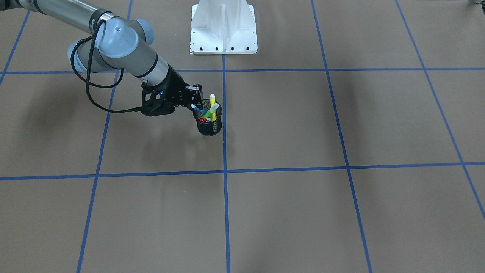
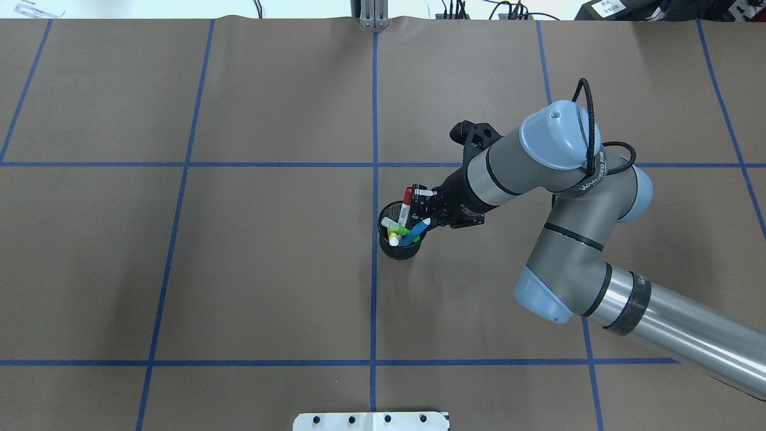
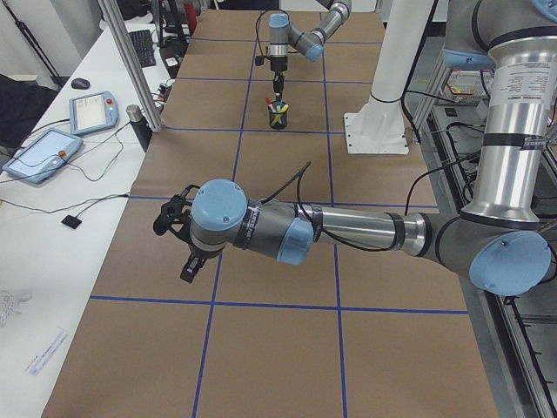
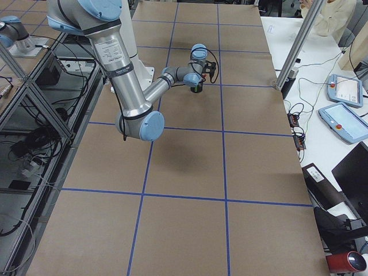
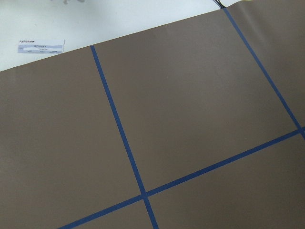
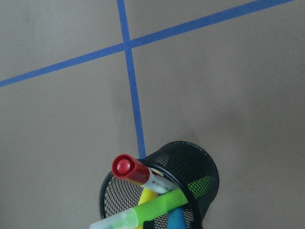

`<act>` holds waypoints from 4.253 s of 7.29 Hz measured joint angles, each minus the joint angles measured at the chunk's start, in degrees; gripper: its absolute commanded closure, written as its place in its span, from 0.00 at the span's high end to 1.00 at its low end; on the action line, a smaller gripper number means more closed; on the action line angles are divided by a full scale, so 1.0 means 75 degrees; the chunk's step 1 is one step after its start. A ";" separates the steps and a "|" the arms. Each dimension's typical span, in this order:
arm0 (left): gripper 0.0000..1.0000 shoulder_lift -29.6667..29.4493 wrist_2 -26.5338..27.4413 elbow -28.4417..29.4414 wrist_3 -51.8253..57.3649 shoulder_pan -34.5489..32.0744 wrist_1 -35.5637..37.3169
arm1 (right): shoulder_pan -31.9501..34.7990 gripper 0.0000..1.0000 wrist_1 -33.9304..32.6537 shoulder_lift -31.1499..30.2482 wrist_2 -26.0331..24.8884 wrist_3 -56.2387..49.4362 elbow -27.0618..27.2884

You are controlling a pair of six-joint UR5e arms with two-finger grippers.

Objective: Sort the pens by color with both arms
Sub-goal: 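Lower the right gripper into the cup and grasp the blue marker, then lift the blue marker up out of the cup with the right gripper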

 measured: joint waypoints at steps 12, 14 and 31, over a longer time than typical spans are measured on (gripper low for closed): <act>1.00 -0.0796 -0.0199 0.0004 -0.1692 0.0844 0.0169 | 0.1149 0.16 -0.0488 -0.0001 0.1712 0.0081 0.0522; 1.00 -0.1401 -0.0573 -0.0024 -0.2933 0.1275 0.0349 | 0.1540 0.16 -0.1197 0.0031 0.2085 0.0094 0.1016; 0.99 -0.5164 0.1969 0.0272 -0.8991 0.5674 -0.1325 | 0.1342 0.24 -0.6163 0.2187 0.1763 -0.3953 -0.0971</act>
